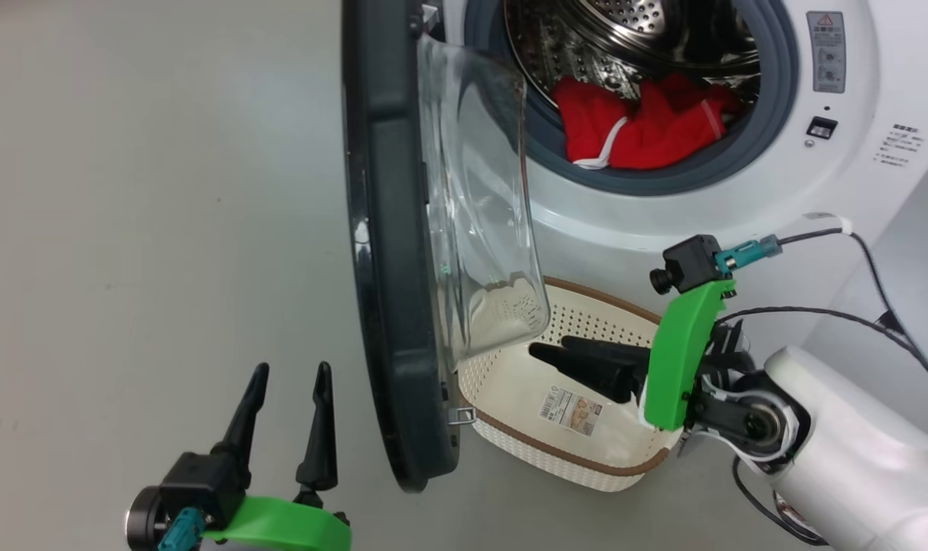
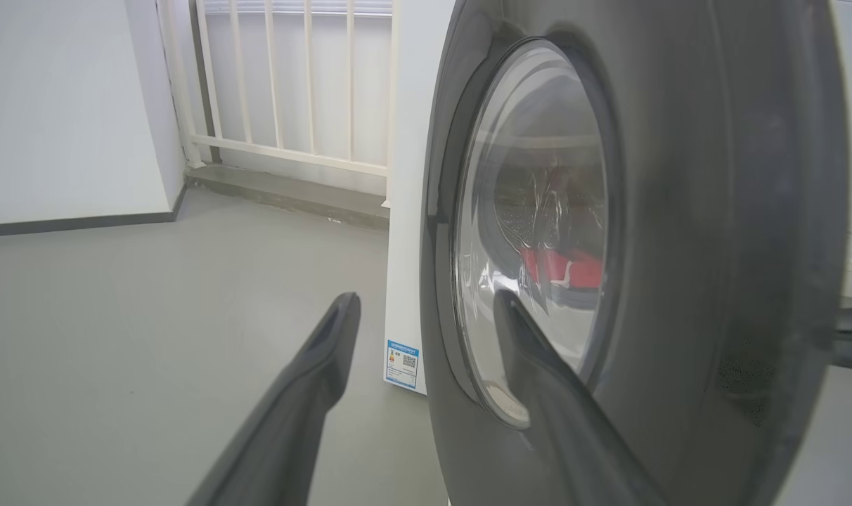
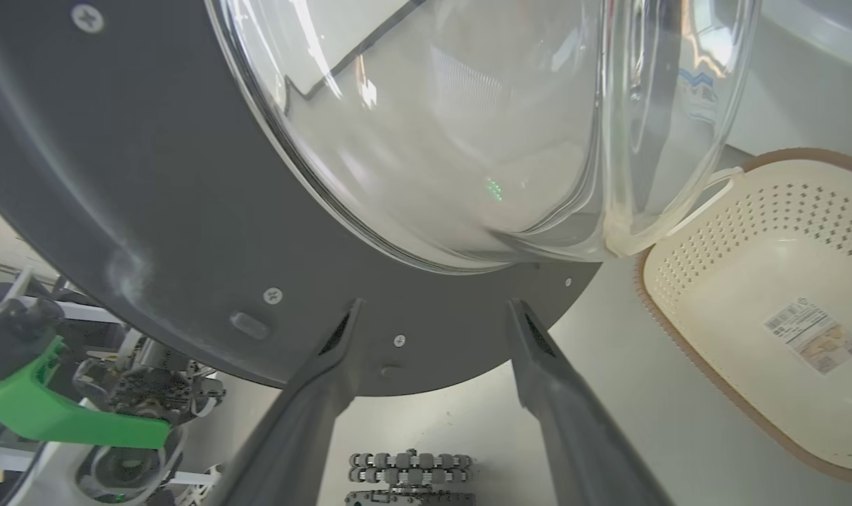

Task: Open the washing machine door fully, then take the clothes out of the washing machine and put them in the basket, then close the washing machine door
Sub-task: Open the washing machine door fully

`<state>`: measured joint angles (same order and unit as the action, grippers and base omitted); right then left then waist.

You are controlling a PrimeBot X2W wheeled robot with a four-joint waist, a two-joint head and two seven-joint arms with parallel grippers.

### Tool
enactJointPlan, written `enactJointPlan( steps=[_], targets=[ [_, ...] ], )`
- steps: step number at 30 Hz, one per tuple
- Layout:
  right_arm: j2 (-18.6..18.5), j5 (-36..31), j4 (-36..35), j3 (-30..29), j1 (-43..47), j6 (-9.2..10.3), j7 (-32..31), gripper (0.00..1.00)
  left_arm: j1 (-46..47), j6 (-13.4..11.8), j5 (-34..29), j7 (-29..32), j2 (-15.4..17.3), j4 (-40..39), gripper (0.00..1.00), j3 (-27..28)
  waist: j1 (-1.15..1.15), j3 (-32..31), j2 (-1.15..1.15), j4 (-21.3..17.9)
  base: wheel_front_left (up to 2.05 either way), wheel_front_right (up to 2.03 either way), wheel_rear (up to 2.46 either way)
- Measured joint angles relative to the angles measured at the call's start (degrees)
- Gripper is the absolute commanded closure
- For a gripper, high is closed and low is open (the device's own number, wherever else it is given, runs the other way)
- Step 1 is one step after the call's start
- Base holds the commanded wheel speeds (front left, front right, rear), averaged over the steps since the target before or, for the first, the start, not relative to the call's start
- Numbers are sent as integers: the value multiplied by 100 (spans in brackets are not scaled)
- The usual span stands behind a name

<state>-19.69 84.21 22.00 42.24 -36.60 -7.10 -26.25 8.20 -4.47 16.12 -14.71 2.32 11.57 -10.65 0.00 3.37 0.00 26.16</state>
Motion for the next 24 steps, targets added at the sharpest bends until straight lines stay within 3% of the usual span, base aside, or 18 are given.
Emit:
enactJointPlan(
  steps=[6, 12, 17, 20, 24],
  targets=[
    [-397, -1545, -143, 566, -3, 0, 1070, 0, 5, -5, 1, 0, -1, -1, 0, -7, 0, 49, 0, -133, 0, 0, 0],
    [-475, -2838, 69, 756, -7, -1, 2313, 0, 5, -12, 0, 0, -1, -40, 0, 22, 0, 66, 0, -221, 0, 0, 0],
    [-283, -3686, 506, 403, 14, -1, 3281, 0, 4, -60, -16, 0, -1, -101, 0, 41, 0, 70, 0, -261, 0, 0, 0],
    [13, -3936, 695, -124, 188, -1, 3797, 0, 2, -65, -43, 0, -1, -158, 0, 53, 0, 56, 0, -262, 0, 0, 0],
    [369, -4631, 820, -898, 609, -2, 4032, 0, -4, -130, -43, 0, -2, -233, 0, 71, 0, 34, 0, -273, 0, 0, 0]
  ],
)
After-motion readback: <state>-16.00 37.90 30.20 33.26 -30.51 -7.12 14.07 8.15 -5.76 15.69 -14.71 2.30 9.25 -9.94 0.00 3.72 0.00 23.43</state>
